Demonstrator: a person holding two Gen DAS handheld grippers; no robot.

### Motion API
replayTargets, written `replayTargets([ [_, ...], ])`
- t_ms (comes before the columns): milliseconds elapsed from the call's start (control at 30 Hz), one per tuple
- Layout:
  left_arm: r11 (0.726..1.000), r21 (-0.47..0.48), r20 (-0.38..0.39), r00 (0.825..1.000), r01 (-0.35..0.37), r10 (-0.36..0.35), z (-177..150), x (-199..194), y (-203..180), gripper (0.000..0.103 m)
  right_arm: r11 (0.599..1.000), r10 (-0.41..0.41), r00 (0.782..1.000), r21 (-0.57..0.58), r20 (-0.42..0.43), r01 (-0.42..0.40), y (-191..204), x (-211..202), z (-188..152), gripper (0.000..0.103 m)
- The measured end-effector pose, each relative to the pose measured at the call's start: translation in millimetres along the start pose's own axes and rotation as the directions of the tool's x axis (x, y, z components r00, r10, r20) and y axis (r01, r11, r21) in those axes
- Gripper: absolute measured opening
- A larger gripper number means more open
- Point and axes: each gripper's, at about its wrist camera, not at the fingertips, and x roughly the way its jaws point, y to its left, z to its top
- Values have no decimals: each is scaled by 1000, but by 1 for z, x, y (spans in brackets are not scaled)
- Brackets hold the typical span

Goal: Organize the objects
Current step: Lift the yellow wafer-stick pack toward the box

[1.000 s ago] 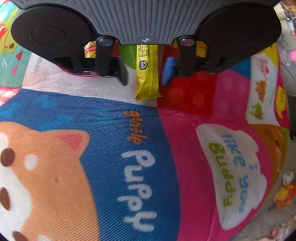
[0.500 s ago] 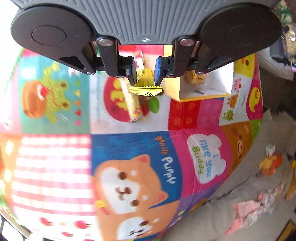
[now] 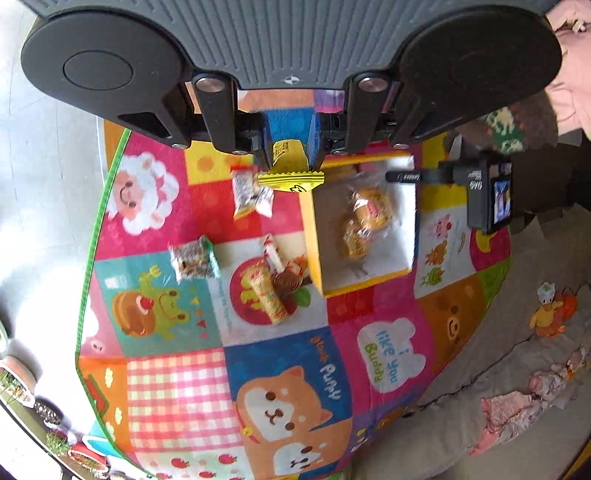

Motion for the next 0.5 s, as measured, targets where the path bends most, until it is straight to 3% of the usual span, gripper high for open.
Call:
replayTargets([
  [233, 1000, -16, 2, 1000, 25, -25, -5, -1, 7, 11, 999, -40, 999, 7, 9, 40, 33, -8, -36, 19],
  [500, 999, -23, -18, 999, 38, -38, 1, 3, 12, 12, 997, -74, 996, 19, 56, 73, 49, -25, -35, 19],
])
